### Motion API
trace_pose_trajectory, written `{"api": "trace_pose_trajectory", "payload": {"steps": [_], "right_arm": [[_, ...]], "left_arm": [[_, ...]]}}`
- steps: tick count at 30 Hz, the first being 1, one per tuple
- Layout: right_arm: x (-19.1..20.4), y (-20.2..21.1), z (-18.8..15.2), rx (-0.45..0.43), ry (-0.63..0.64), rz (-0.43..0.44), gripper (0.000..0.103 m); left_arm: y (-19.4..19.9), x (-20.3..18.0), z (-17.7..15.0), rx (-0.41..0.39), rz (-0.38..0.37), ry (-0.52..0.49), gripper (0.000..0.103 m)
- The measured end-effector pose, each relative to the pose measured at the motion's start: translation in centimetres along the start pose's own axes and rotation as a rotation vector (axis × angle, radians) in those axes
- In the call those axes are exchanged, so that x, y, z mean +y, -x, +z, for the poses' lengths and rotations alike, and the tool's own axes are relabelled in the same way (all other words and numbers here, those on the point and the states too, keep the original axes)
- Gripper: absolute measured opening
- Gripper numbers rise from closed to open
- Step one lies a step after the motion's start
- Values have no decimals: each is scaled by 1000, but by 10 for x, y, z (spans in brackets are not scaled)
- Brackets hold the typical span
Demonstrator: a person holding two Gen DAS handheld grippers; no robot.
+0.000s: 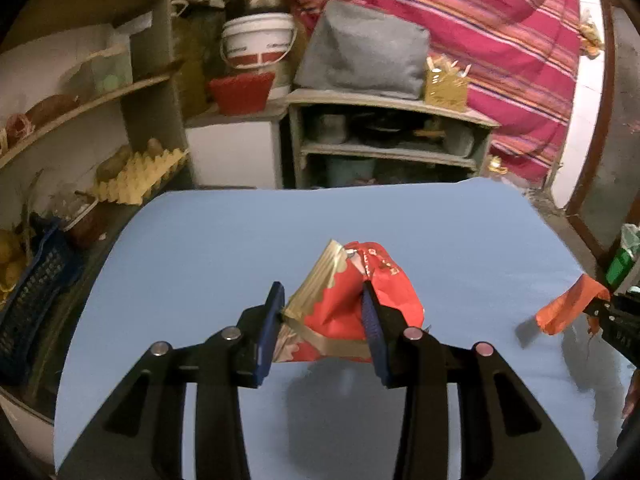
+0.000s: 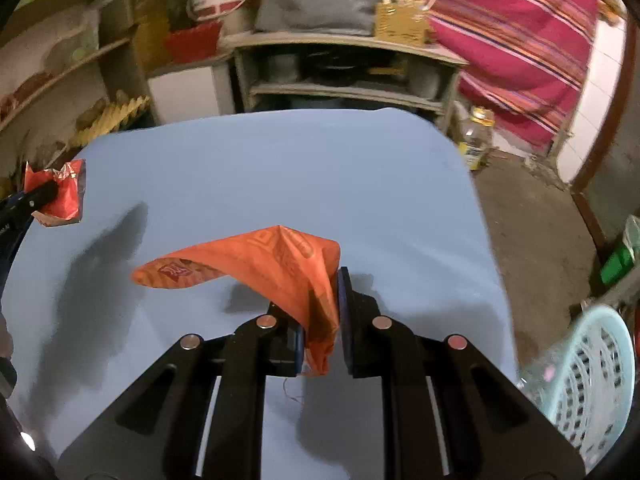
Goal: Collect trash
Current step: 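Carry the red foil bag and orange wrapper over the basket with both tools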
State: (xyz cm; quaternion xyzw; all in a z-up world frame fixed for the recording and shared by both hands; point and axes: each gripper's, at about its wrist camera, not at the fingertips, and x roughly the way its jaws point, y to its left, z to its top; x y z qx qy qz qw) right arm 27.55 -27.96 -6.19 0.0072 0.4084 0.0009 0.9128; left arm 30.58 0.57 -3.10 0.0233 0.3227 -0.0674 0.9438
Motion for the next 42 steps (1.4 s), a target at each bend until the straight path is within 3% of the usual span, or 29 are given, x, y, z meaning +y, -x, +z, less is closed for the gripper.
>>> {"api": "trace_pose_trajectory", "payload": {"steps": [12, 18, 30, 42], "right_arm": [[-88, 96, -59, -151, -151, -48, 15], [-143, 128, -62, -207, -197, -122, 15], [-251, 151, -102, -177, -305, -240, 15], [-295, 147, -136, -121, -390, -268, 15]], "left_arm": [[59, -100, -14, -65, -104, -47, 39], [70, -152, -18, -74, -134, -99, 39], [76, -279, -26, -91, -208, -211, 39], [80, -366, -40, -86, -289, -298, 39]]}}
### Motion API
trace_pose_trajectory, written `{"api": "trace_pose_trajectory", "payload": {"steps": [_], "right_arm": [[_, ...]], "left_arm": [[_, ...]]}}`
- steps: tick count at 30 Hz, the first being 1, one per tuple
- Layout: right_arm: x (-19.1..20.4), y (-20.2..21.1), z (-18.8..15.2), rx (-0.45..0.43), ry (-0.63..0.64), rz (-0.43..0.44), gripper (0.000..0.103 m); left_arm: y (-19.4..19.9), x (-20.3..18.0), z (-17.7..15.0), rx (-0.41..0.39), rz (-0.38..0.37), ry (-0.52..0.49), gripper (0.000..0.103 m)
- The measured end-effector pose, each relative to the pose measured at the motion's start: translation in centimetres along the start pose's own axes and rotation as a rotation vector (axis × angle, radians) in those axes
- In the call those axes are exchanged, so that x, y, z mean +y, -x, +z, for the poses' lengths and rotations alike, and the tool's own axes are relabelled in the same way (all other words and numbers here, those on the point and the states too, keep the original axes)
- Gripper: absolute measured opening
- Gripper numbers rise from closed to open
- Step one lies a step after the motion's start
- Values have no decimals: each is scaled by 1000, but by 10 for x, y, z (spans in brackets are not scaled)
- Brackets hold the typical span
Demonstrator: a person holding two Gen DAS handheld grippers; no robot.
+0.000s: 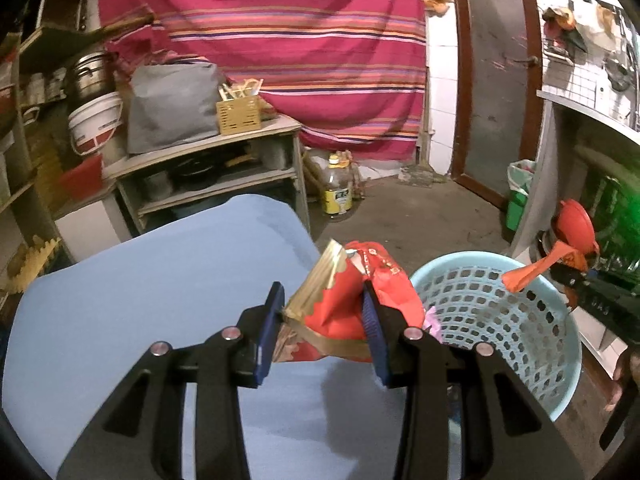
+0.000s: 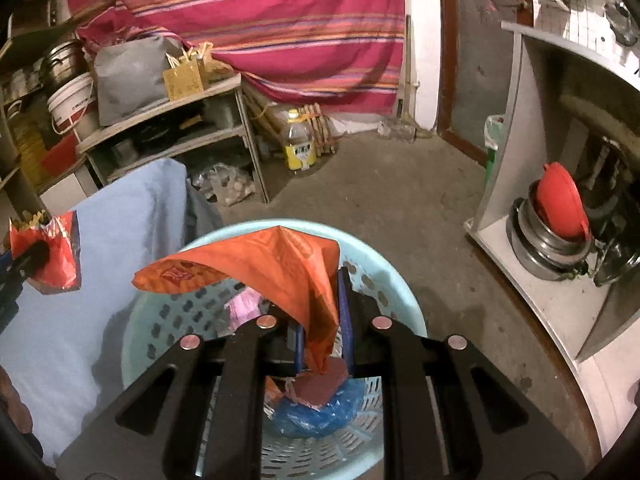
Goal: Collect trash
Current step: 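Carry the red foil bag and orange wrapper over the basket with both tools, then open both tools to drop the red bag and orange wrapper into the basket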
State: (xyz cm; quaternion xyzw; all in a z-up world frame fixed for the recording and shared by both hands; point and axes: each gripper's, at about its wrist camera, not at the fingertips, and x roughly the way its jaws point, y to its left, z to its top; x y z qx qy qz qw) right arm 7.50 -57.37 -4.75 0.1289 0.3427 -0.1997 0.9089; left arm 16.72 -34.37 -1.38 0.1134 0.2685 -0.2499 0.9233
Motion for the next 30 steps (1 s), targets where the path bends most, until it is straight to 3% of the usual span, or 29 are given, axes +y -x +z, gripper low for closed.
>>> {"api": "trace_pose_trajectory", "payload": {"steps": [8, 13, 17, 23, 28, 30], "right_arm": [[1, -29, -11, 133, -3, 14, 17], [11, -37, -15, 169, 11, 33, 20], [9, -41, -18, 187, 4, 31, 30], [0, -34, -17, 183, -21, 34, 54], [-6, -27, -18, 168, -26, 32, 63], [-9, -22, -17, 154, -26, 13, 74]], "left_arm": [[-8, -19, 0, 17, -24, -18, 39], [-12, -24, 3, 21, -29, -25, 39], [-13, -30, 4, 24, -32, -37, 39], [-15, -37, 5, 32, -39, -53, 39], [-18, -40, 5, 40, -48, -53, 40], [-20, -42, 5, 46, -55, -58, 40]]}}
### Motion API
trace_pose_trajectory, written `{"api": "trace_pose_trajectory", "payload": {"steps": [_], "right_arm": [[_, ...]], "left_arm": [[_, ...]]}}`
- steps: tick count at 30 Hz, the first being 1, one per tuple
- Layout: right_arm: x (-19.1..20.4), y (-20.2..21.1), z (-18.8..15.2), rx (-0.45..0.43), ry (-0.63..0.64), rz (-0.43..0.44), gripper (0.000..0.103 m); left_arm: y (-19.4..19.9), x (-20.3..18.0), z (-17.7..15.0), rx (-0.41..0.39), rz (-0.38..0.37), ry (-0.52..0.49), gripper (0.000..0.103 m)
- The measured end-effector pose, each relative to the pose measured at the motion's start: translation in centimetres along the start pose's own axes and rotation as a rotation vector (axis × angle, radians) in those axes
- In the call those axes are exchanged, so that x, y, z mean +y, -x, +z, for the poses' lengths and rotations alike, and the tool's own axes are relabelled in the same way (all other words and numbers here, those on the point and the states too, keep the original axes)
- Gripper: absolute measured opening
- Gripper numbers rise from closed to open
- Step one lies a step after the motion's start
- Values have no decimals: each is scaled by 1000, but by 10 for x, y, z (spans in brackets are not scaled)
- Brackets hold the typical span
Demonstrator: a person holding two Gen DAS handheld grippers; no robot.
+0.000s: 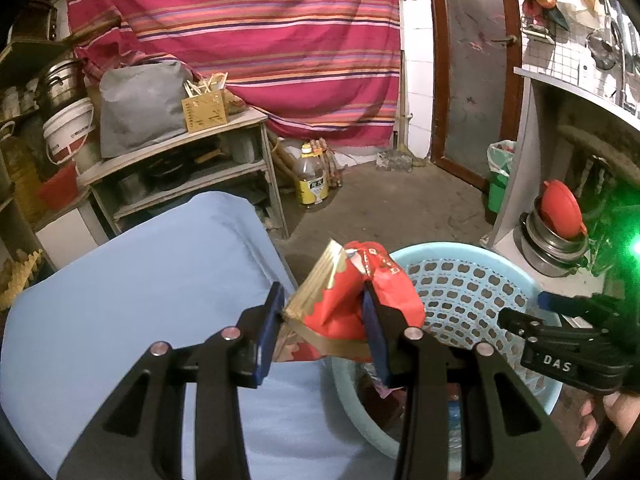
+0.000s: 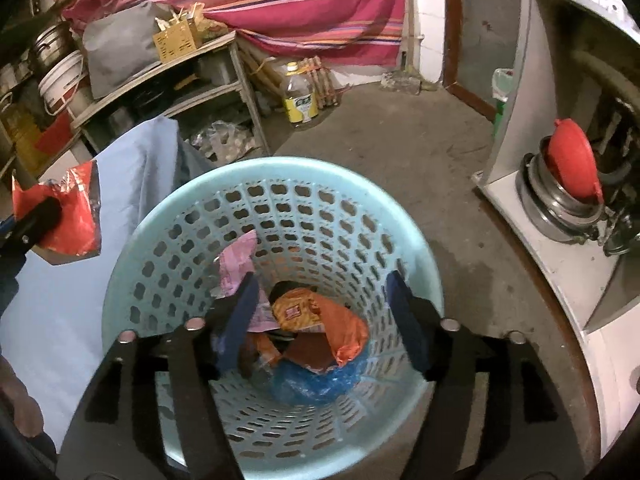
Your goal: Collect trash
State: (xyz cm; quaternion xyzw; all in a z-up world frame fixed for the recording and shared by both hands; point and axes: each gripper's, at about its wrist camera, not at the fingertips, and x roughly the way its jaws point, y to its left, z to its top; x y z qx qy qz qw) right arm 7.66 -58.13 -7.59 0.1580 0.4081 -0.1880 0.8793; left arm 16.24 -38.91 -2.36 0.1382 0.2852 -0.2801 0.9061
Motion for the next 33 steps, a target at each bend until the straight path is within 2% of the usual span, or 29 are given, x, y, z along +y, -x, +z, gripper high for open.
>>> {"api": "trace_pose_trajectory", "payload": {"steps": [6, 16, 17, 21, 25, 29, 33], "right_arm": [[-15, 26, -1, -87, -7, -86, 93], [-30, 28, -2, -94, -37, -118, 94], [-30, 30, -3, -96, -38, -118, 94], [-30, 30, -3, -100, -45, -111, 94], [-28, 30, -3, -105, -44, -111, 94], [-25, 30, -3, -106, -42, -103, 94], [-10, 28, -4, -103, -17, -88, 96]], "left_arm": [[-12, -15, -2, 29, -35, -20, 40], [-38, -41, -6, 104, -83, -61, 45], [-39, -43, -5, 107, -80, -67, 48], [-40, -43, -3, 107, -74, -64, 73], [-38, -37, -3, 111, -65, -53, 75], [-30, -17, -6, 109, -46, -17, 83], [-20, 6, -13, 112, -28, 27, 87]]}}
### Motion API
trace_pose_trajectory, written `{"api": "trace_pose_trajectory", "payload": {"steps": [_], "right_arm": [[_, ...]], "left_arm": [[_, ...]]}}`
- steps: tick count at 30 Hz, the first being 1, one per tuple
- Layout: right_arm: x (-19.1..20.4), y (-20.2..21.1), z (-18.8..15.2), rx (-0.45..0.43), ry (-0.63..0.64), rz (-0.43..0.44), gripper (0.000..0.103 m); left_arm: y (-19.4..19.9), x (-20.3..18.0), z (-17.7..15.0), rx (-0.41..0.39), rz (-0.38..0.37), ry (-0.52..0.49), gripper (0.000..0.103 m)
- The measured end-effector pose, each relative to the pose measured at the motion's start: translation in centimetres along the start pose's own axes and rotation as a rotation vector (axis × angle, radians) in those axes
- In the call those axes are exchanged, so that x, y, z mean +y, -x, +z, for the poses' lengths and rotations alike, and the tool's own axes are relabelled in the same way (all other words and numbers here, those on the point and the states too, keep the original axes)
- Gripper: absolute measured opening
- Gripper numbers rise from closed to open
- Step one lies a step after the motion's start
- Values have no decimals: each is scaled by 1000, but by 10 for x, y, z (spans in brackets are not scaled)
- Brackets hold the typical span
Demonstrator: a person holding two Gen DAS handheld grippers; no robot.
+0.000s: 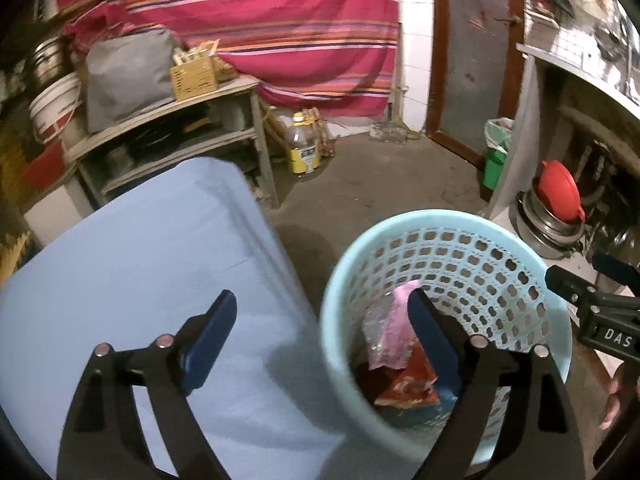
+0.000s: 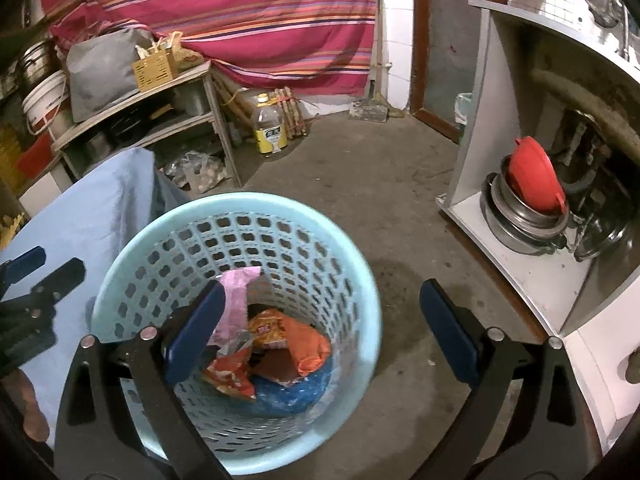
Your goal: Collect trash
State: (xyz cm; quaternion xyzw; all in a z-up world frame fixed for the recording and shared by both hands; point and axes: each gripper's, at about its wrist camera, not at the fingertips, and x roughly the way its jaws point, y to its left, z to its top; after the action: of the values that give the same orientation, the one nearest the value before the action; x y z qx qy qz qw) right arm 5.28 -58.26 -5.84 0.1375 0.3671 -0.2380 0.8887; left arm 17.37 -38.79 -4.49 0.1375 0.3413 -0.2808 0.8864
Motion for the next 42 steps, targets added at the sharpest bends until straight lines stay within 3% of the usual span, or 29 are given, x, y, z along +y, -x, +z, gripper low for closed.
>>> {"api": "trace_pose_trajectory", "payload": {"steps": [6, 12, 23, 33, 36, 42], "right_arm": [[31, 6, -12, 17, 25, 68, 99], [73, 29, -30, 11, 48, 127, 99], [150, 116, -90, -150, 108, 262, 99], [194, 161, -137, -296, 223, 283, 99], [202, 168, -146, -339, 261, 280, 99], [206, 171, -153, -346, 248, 281, 99]], "left_arm": [[34, 39, -19, -7, 57, 52, 92], [93, 88, -55, -84, 157, 102, 97], [189, 140, -140, -170, 219, 193, 99], [225, 180, -202, -202, 266, 307, 99], [230, 187, -216, -219, 316, 324, 99], [240, 189, -229, -262, 368, 349, 99]]}}
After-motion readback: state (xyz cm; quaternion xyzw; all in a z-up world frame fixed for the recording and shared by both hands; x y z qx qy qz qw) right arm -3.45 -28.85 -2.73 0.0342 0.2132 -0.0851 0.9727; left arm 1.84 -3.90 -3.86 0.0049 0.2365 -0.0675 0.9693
